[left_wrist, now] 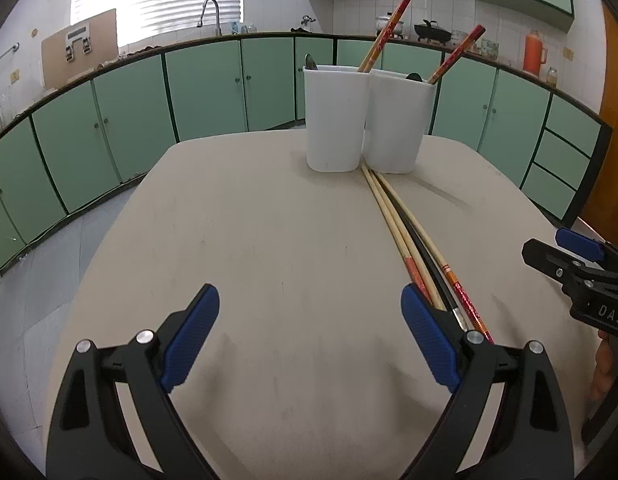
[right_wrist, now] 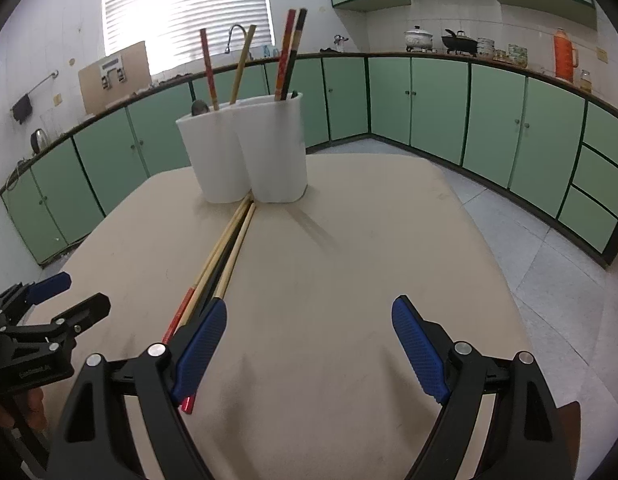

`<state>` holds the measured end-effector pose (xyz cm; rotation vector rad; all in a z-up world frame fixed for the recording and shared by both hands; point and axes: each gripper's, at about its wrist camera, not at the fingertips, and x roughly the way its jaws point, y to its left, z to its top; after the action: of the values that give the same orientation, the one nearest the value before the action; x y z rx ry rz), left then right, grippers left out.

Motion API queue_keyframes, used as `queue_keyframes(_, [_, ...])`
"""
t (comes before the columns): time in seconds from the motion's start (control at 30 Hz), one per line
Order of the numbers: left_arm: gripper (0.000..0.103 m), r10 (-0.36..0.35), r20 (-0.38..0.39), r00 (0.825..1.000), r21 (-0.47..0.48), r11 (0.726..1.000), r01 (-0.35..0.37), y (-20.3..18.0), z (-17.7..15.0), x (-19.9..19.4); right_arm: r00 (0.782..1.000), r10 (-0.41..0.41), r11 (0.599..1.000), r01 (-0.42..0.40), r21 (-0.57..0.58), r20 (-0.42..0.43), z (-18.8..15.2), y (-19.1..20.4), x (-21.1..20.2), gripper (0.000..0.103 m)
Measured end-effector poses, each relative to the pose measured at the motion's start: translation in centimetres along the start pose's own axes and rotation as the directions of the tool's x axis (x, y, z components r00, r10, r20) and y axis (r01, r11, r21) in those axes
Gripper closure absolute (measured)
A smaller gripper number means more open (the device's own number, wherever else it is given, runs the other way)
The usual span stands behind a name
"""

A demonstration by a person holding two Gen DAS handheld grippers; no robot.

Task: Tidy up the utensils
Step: 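Move both open tools back over the chopsticks left on the table, then grasp the red-and-orange patterned chopstick with the right tool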

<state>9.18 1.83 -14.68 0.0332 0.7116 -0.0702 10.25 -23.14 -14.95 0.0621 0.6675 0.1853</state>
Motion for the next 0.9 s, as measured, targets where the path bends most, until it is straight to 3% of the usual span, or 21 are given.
queue_keyframes(0.2, [0.014,0.010,-0.013,1.000,0.005,1.000,-0.010,0.3,-0.5,-0.4,0.999,0.006,1.000,-0.007,-0.017,-0.039,-1.2,1.3,-0.6,0.025])
queue_keyframes(0.53, [0.013,0.039,-0.053,0.998,-0.010,0.999,-0.040,1.8,-1.5,-0.9,0.989,0.081,0.994,-0.089,-0.057,-0.122,-3.4,4.3,-0.8,0.065])
queue_keyframes(0.9, [0.013,0.040,-0.051,0.998,-0.009,0.999,-0.040,2.0,-1.6,-1.1,0.981,0.101,0.990,-0.117,-0.084,-0.168,-4.4,5.8,-0.2,0.084])
